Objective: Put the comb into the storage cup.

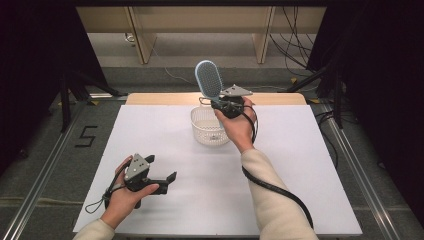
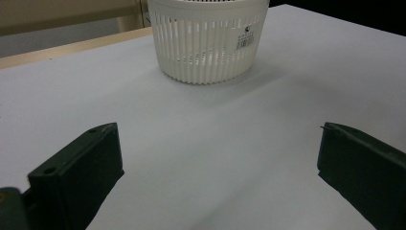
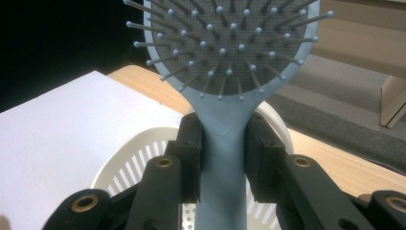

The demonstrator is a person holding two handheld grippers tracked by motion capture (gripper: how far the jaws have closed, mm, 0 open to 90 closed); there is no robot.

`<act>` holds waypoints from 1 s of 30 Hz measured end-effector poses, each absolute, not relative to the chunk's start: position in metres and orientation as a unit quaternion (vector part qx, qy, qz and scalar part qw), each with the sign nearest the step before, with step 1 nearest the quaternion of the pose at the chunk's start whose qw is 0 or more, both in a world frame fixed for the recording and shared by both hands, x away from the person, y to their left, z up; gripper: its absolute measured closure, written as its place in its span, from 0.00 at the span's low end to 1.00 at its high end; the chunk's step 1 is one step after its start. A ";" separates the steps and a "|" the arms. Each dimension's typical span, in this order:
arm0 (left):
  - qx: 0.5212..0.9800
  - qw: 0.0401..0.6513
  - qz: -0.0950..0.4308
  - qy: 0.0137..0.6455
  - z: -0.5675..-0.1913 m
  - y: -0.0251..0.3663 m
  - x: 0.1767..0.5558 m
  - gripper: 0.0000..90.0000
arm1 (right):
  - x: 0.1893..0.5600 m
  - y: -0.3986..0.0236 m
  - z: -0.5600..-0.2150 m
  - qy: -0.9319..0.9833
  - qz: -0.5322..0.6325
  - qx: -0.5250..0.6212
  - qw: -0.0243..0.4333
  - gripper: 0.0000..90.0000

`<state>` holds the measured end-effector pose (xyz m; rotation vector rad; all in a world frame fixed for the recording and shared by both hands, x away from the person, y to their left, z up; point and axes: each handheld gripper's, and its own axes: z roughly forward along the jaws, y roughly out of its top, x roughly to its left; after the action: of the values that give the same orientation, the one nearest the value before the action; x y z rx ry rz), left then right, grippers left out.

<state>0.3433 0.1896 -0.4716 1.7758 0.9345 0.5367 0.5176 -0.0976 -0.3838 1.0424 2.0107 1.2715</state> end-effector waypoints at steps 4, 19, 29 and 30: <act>0.737 0.507 0.221 0.388 -0.472 0.189 0.343 0.01 | 0.518 -0.097 -0.385 0.747 0.470 0.386 0.269 0.78; 0.737 0.508 0.222 0.388 -0.472 0.189 0.344 0.01 | 0.519 -0.097 -0.391 0.753 0.464 0.385 0.265 0.78; 0.737 0.507 0.222 0.387 -0.472 0.189 0.344 0.01 | 0.519 -0.098 -0.392 0.755 0.462 0.383 0.264 0.78; 0.737 0.507 0.222 0.387 -0.472 0.189 0.344 0.01 | 0.519 -0.098 -0.392 0.755 0.462 0.382 0.264 0.78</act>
<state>0.3435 0.1893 -0.4717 1.7780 0.9334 0.5365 0.5186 -0.0977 -0.3924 1.0331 2.0414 1.2484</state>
